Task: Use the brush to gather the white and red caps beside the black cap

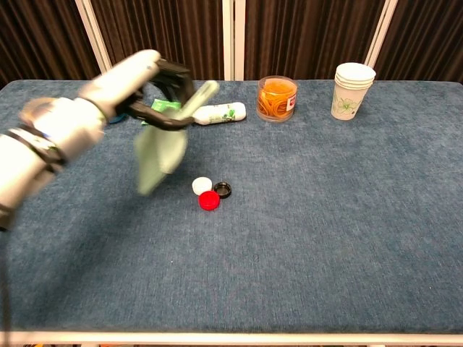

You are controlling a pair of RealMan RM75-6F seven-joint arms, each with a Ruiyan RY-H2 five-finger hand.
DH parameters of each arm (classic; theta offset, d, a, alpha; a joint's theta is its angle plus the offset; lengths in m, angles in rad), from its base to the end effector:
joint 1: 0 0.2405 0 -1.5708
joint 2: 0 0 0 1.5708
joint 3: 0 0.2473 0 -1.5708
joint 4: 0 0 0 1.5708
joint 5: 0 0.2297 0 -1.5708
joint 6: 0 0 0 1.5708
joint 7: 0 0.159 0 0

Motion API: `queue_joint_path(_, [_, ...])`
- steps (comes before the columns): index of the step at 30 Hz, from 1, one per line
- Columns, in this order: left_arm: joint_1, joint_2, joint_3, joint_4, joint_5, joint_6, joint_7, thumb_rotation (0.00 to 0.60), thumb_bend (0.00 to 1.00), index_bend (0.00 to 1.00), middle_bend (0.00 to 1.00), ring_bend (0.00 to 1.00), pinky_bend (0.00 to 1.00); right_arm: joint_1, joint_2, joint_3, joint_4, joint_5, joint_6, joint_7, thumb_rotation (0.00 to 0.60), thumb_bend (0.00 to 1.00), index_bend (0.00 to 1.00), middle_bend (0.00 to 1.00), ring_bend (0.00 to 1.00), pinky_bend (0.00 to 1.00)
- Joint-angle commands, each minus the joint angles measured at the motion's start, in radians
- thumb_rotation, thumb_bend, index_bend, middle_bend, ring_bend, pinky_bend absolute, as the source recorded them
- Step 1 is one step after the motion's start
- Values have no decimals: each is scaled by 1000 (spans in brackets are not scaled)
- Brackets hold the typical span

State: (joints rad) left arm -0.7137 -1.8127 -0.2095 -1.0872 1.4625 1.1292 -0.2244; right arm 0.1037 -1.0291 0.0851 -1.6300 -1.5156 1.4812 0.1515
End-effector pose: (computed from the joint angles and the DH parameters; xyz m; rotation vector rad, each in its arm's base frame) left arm -0.1268 0.3652 -0.0697 -1.7191 -1.0787 -1.4097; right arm -0.3052 -0.2110 0.1683 1.3638 -0.9206 1.0162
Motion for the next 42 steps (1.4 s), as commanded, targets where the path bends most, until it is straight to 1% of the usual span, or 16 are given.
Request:
queue_joint_path(1, [26,190,73,-132,-7,-107,149,600,448,548,595,403,338,3,-3,-1,1,-4,-2,2,600,221,0,52,0,0])
queue_joint_path(3, [20,216,92,-129,-19,-148,220,600,448,547,592,403,332,5,-6,-1,2,-7,-4,2,600,221,0,52,0,0])
queue_joint_path(6, [-2,229,107,-111,-52,-235,254,600,443,545,588,402,325,6,-7,0,0,-7,-5,-1,600,221,0,52,0,0])
queue_joint_path(9, [-11,200,113,-72,-77,-275,259,600,430,540,582,402,323,4,-4,-1,-4,-7,-2,-4,600,220,0,52,0,0])
queue_joint_path(11, [-17,180,119,-46,-82,-289,266,600,416,518,565,395,322,2,-2,-1,-7,-6,1,-7,600,220,0,52,0,0])
queue_joint_path(12, [-20,167,122,-30,-84,-296,270,600,401,501,548,386,322,0,-1,-2,-9,-5,3,-8,600,221,0,52,0,0])
queue_joint_path(14, [-21,155,122,-18,-89,-298,273,600,332,401,440,319,314,-2,0,-2,-12,-5,6,-9,600,220,0,52,0,0])
queue_joint_path(16, [-15,151,120,-16,-87,-275,279,600,296,318,349,255,301,-4,2,-3,-14,-4,7,-11,600,220,0,52,0,0])
queue_joint_path(18, [-6,159,118,-28,-84,-252,271,600,271,266,296,210,279,-3,3,-2,-15,-3,5,-11,600,221,0,52,0,0])
queue_joint_path(20, [7,185,114,-62,-80,-231,232,600,253,244,281,194,262,-1,2,-1,-14,-1,2,-12,600,221,0,52,0,0])
queue_joint_path(24, [71,271,106,-119,-67,-123,131,600,248,241,281,193,261,6,4,-1,-10,0,-11,-7,600,221,0,52,0,0])
queue_joint_path(27, [139,342,105,-149,-79,-31,112,600,248,242,281,193,260,7,3,-2,2,4,-18,9,600,222,0,52,0,0])
queue_joint_path(31, [263,445,120,-189,-124,98,145,600,248,242,281,193,239,10,-10,-11,26,5,-38,32,600,223,0,42,0,0])
queue_joint_path(34, [355,502,135,-227,-159,185,170,600,245,242,281,193,224,15,-20,-20,36,-5,-51,50,600,224,0,9,0,0])
queue_joint_path(39, [501,554,169,-305,-177,343,212,600,241,242,274,193,203,9,-49,-27,51,-24,-30,63,600,223,0,0,0,0])
queue_joint_path(42, [563,573,194,-351,-165,406,237,600,240,242,273,192,194,1,-62,-35,50,-35,-17,53,600,223,0,0,0,0])
